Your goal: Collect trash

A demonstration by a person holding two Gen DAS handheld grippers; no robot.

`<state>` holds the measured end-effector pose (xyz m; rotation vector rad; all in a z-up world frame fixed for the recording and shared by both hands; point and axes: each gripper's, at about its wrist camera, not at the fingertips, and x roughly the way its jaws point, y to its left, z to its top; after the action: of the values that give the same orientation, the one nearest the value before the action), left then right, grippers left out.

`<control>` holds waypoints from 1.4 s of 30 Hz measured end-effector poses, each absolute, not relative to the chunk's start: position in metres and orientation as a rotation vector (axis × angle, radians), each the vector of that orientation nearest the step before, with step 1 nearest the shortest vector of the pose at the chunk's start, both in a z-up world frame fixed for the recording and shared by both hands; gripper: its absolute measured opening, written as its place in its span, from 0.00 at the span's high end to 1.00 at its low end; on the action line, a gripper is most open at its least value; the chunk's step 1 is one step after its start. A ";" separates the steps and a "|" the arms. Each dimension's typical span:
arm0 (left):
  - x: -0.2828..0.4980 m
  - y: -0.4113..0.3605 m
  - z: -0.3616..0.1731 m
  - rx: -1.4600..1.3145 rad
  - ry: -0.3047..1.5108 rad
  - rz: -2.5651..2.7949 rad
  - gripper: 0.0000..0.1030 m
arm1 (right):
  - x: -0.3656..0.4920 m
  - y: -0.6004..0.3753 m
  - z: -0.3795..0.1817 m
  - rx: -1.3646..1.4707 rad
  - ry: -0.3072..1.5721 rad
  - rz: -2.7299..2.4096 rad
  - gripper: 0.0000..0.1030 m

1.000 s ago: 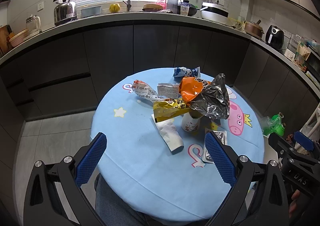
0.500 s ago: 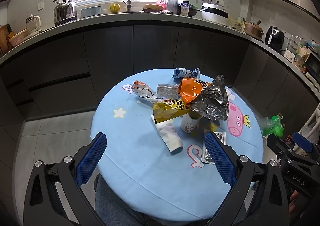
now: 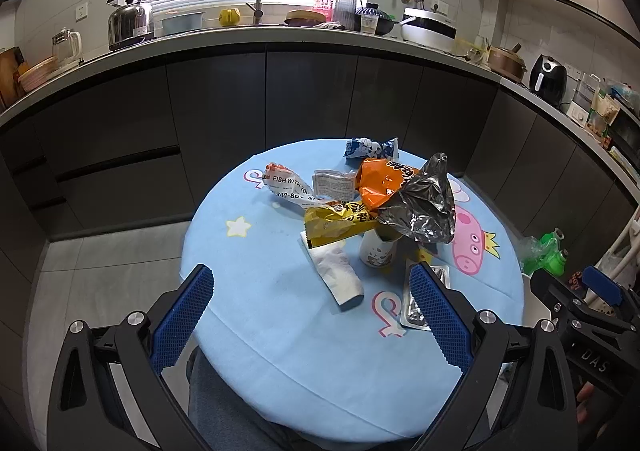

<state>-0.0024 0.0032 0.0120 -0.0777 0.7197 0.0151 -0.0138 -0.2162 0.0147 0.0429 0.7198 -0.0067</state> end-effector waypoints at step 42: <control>0.032 0.008 0.008 -0.114 0.762 -0.056 0.08 | 0.014 -0.224 -0.001 0.071 0.746 0.017 0.03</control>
<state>0.0321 0.0084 0.0076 -0.1139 0.7618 -0.0560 0.0139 -0.2240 -0.0008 0.0713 0.7463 0.0167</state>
